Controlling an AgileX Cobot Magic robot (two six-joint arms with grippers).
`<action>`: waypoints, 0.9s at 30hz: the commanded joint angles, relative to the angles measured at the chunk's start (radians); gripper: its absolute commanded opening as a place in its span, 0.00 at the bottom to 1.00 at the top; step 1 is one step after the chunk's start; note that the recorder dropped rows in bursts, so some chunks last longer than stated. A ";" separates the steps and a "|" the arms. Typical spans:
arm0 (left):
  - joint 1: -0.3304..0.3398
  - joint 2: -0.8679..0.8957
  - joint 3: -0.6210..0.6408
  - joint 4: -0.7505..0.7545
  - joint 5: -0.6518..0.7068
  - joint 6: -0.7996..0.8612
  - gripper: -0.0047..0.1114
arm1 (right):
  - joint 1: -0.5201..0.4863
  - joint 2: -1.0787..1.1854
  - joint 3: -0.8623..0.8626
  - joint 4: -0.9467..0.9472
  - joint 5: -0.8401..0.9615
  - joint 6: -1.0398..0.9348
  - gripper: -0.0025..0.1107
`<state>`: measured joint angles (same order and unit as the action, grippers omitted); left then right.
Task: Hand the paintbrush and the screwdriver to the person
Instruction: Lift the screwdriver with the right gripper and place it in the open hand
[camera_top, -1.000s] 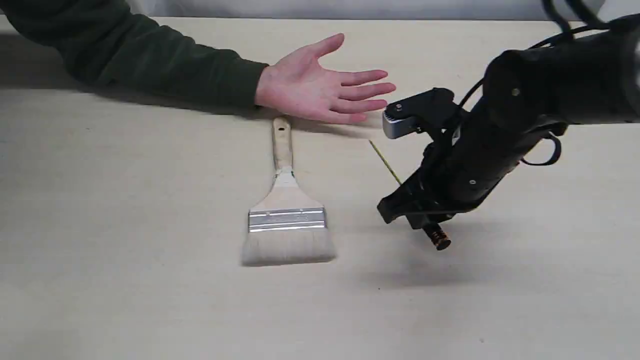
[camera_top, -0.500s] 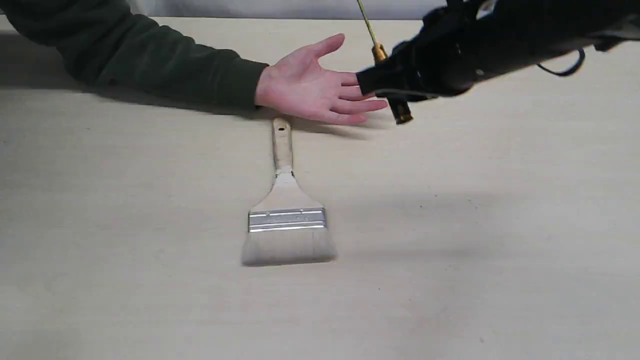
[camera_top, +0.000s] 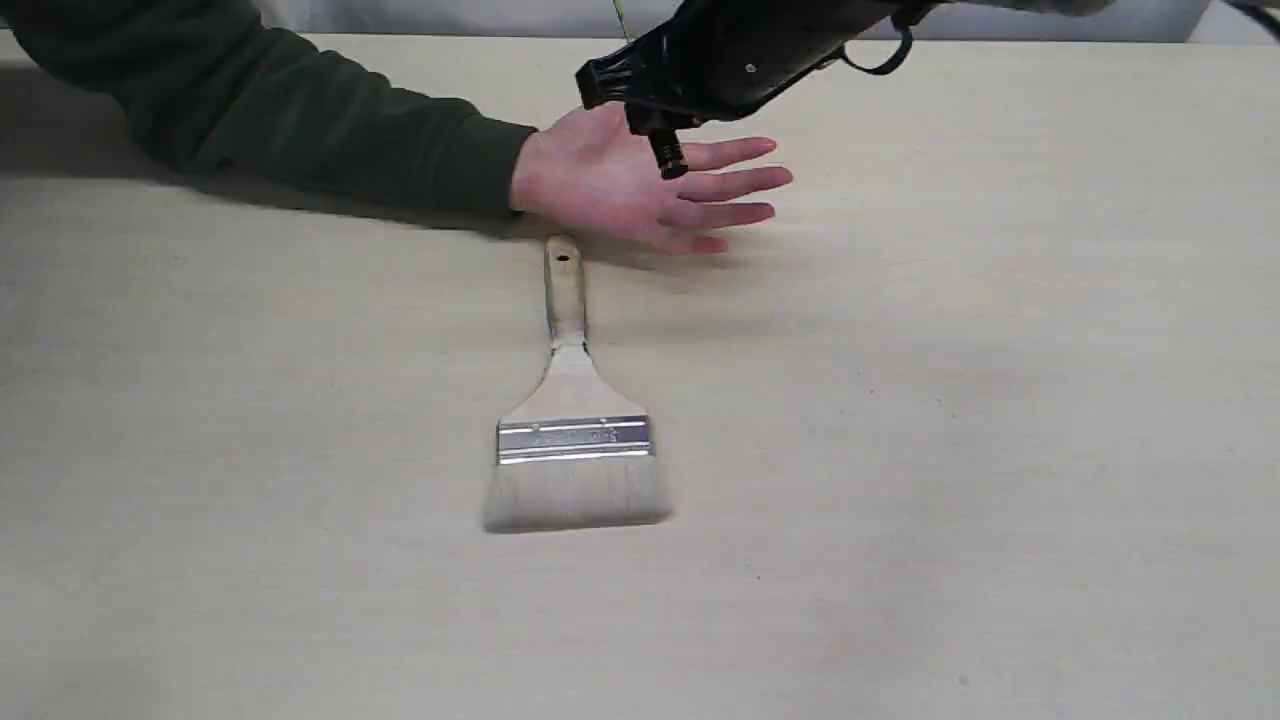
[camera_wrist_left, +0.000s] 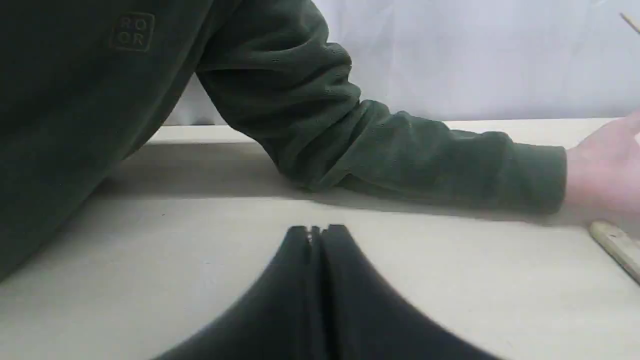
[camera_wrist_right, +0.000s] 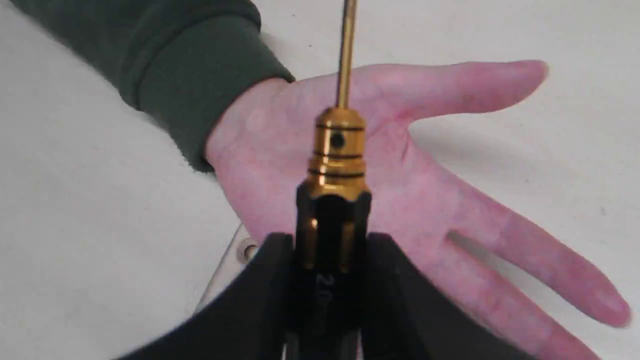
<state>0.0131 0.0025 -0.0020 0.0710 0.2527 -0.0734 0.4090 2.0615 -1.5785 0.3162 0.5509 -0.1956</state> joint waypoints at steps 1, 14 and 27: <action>-0.002 -0.002 0.002 0.000 -0.005 -0.002 0.04 | -0.002 0.067 -0.083 -0.070 0.033 0.084 0.06; -0.002 -0.002 0.002 0.000 -0.005 -0.002 0.04 | -0.003 0.187 -0.202 -0.201 0.134 0.207 0.22; -0.002 -0.002 0.002 -0.004 -0.001 -0.002 0.04 | 0.005 0.017 -0.135 -0.197 0.157 0.179 0.57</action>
<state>0.0131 0.0025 -0.0020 0.0710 0.2527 -0.0734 0.4097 2.1090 -1.7331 0.1150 0.7033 0.0000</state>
